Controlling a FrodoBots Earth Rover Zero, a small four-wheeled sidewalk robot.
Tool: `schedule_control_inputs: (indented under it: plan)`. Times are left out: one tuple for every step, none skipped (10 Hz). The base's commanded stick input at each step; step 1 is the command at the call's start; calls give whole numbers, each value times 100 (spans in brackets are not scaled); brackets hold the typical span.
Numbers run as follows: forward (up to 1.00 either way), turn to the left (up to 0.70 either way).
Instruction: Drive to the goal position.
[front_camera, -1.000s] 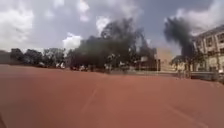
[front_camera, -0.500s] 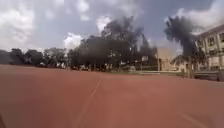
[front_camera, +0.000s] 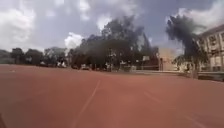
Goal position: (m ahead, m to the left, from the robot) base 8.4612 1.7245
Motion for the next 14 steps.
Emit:
schedule_control_inputs:
  plan:
    - [70, 0]
    - [70, 0]
    - [70, 0]
    - [70, 0]
    - [70, 0]
    - [70, 0]
    - [70, 0]
    - [70, 0]
    - [70, 0]
    - [70, 0]
    - [70, 0]
    - [70, 0]
    - [70, 0]
    - [70, 0]
